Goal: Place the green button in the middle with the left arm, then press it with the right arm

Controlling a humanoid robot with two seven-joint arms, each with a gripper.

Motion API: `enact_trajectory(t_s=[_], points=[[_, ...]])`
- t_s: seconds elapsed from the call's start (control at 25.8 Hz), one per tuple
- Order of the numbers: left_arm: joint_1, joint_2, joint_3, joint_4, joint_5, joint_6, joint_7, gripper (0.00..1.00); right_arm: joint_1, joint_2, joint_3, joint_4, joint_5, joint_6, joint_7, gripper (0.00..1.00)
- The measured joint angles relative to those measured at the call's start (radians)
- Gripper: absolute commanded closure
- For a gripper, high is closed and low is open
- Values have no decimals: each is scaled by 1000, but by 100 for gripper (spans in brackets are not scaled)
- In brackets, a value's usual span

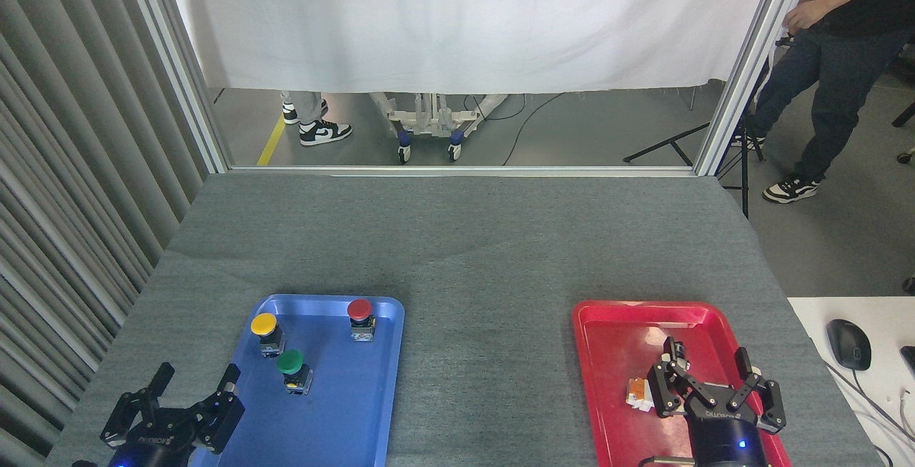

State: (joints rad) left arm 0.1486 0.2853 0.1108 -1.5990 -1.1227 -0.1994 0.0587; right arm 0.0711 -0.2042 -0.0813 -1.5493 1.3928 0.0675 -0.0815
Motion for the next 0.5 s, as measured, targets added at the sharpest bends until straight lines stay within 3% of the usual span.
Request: enact_trajectory(t_s=[0.5], points=[[-5, -9, 0, -16, 14, -7, -7, 0, 1, 0, -1, 0, 0, 0, 0, 0]])
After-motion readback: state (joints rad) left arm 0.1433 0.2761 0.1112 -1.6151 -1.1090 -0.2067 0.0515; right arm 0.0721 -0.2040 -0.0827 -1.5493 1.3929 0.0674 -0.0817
